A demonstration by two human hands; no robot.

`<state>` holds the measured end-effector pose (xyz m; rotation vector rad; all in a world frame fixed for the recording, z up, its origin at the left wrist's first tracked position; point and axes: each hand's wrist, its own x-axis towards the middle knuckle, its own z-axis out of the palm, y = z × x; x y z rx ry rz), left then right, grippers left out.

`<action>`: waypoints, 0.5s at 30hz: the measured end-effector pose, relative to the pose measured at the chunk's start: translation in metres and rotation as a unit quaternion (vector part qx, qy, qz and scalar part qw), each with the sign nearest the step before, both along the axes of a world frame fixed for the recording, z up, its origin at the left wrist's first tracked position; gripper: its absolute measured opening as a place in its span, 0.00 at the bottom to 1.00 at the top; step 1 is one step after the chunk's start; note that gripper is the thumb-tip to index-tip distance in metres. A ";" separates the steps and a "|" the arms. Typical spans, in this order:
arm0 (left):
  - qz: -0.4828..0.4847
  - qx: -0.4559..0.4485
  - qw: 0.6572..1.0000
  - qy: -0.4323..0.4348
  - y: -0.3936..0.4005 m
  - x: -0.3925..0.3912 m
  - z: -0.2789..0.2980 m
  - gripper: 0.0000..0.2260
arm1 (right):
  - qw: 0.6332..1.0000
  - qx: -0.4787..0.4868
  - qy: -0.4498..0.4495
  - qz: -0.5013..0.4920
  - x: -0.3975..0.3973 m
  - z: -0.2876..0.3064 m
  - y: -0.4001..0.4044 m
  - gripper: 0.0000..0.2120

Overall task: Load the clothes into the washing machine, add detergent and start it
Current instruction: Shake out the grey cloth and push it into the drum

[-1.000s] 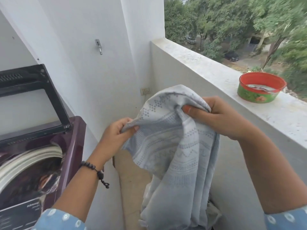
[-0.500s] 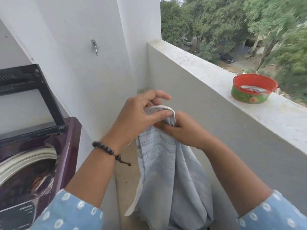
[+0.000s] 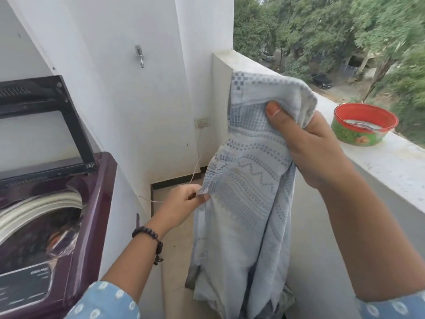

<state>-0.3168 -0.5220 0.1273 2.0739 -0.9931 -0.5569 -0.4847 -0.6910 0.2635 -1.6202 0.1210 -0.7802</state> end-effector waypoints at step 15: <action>0.030 -0.189 0.972 0.140 -0.031 -0.014 0.052 0.09 | 0.948 -0.254 0.183 -0.066 0.026 -0.110 0.041 0.33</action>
